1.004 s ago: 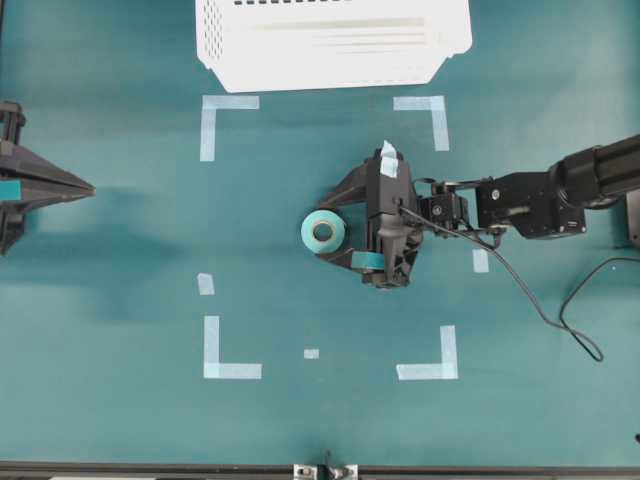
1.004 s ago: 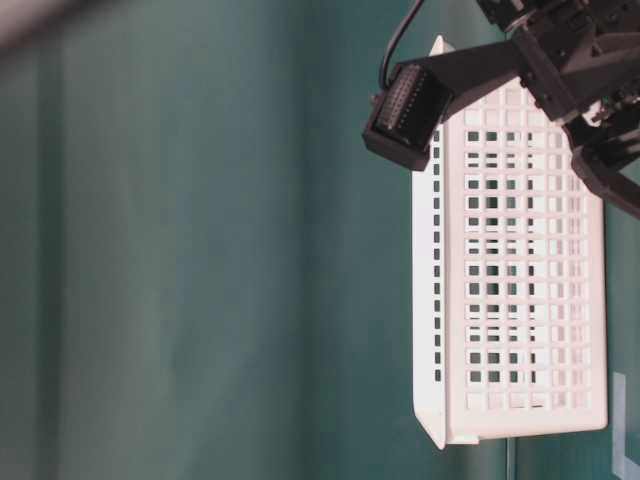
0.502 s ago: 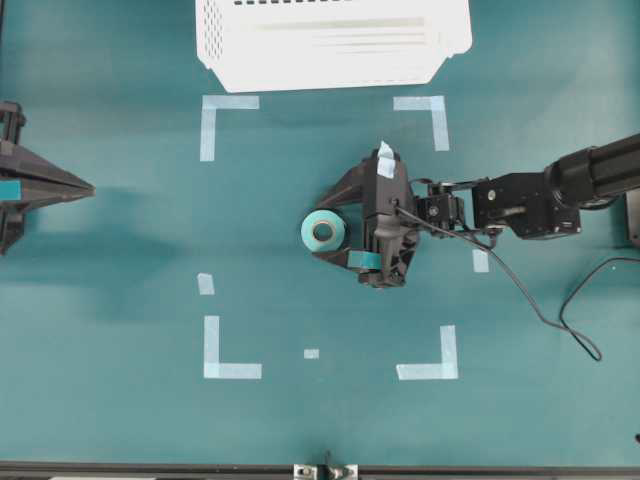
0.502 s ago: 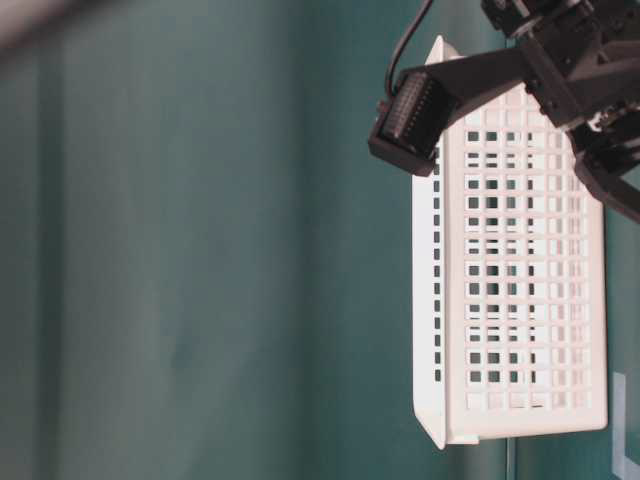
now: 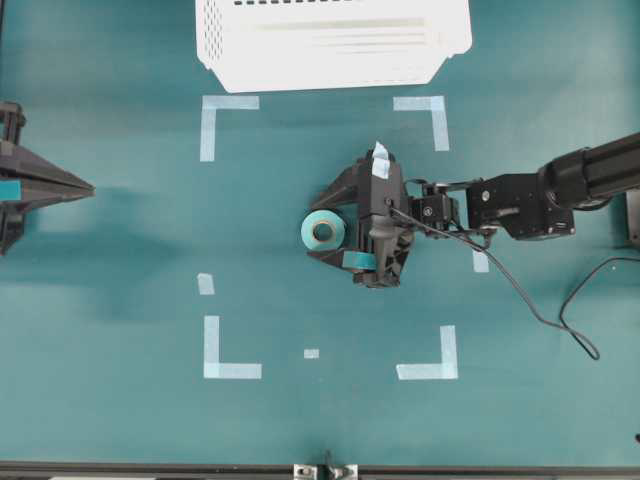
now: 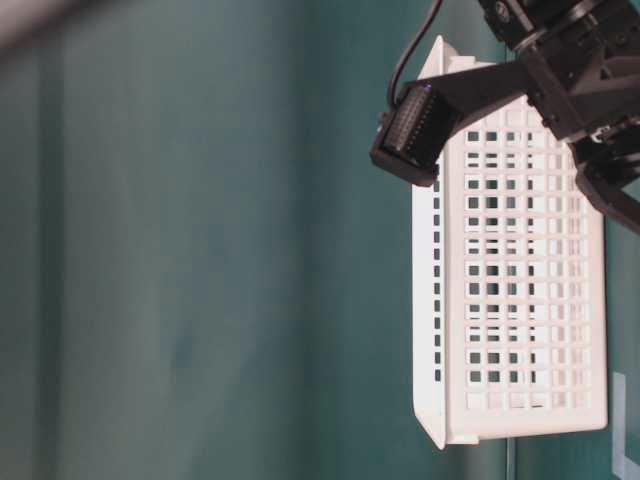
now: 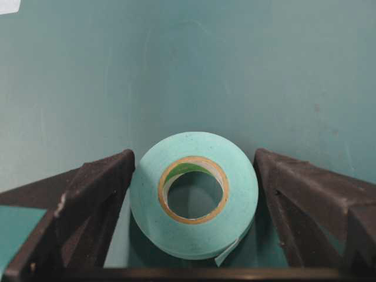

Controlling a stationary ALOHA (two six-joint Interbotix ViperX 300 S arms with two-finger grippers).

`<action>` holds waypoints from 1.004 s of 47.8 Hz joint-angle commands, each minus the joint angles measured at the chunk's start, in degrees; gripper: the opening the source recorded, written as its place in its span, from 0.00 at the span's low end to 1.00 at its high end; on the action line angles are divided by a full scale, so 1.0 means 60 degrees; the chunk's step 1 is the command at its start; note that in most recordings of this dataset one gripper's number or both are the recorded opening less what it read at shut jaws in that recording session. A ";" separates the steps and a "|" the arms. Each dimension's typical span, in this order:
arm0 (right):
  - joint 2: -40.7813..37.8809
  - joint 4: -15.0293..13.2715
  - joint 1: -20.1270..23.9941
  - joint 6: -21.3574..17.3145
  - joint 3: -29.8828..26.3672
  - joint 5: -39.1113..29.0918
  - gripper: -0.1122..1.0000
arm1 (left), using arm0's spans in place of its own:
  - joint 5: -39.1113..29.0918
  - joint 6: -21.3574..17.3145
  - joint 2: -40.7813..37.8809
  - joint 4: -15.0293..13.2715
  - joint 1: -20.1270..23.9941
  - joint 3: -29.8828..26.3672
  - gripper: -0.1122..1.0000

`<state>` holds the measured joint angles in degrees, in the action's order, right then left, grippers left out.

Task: Put the tape in the middle into the white basket.
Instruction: 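Lower the right gripper around the tape roll and close on it, then lift the tape roll with the right gripper and carry it toward the basket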

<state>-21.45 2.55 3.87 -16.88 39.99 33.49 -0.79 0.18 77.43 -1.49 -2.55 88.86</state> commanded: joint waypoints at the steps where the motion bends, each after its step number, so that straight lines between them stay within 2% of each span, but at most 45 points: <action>1: 0.0117 0.0015 0.0015 -0.0029 -0.0117 -0.0015 1.00 | 0.0088 0.0015 -0.0073 0.0000 -0.0029 -0.0117 0.00; 6: 0.0205 0.0015 0.0029 -0.0029 -0.0117 -0.0190 0.96 | 0.0103 0.0015 -0.0073 0.0000 -0.0029 -0.0117 0.00; 13: 0.0439 -0.0029 0.0044 -0.0029 -0.0103 -0.0630 0.69 | 0.0088 0.0015 -0.0073 0.0000 -0.0029 -0.0117 0.00; 48: 0.2139 -0.0059 0.0044 -0.0015 -0.0103 -0.1875 0.69 | 0.0088 0.0015 -0.0073 -0.0015 -0.0029 -0.0117 0.00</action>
<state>-11.43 2.37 3.96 -17.05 39.90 22.59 -0.70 0.18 77.43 -1.49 -2.55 88.86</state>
